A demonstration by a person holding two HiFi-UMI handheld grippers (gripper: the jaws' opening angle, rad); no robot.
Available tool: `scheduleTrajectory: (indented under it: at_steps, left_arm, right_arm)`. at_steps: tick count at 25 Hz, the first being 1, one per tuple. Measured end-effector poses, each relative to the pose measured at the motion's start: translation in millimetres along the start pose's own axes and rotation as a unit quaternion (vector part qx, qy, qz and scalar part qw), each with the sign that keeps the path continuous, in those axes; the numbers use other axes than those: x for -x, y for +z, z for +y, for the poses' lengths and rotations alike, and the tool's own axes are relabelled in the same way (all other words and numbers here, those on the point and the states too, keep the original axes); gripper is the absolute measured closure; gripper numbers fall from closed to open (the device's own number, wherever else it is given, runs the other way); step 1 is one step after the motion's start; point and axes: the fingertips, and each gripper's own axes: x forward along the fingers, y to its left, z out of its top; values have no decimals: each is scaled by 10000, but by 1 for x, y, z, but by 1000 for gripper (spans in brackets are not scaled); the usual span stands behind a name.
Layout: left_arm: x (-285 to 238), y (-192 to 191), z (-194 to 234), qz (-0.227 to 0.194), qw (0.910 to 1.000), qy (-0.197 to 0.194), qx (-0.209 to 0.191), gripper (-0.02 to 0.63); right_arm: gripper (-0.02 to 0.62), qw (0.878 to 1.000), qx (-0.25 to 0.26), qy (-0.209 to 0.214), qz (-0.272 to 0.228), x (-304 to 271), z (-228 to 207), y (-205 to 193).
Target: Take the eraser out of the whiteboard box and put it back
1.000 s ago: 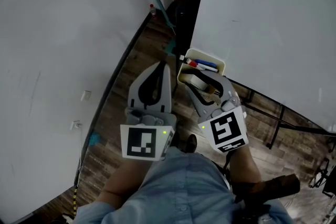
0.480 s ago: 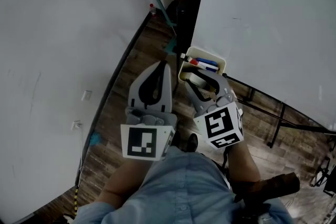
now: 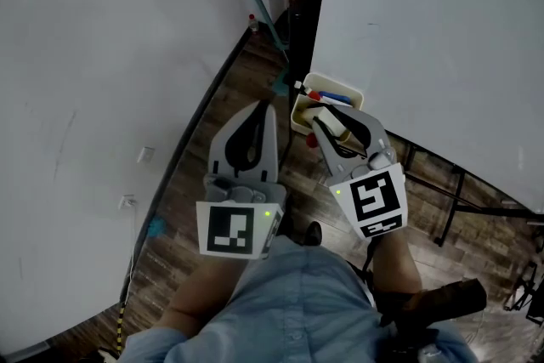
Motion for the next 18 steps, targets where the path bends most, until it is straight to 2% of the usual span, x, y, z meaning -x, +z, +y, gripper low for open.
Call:
scheduleTrajectory:
  at_steps: [8,18]
  left_arm:
    - [24,21,-28,-174,9997,-103,-108,603]
    - [47,40,-57,-398,9989,-71,-228,603]
  right_arm:
    - [499,9967,160,-330,-730,48,-6,38]
    - [500,9917,273,-433,-1183,91,-6,57]
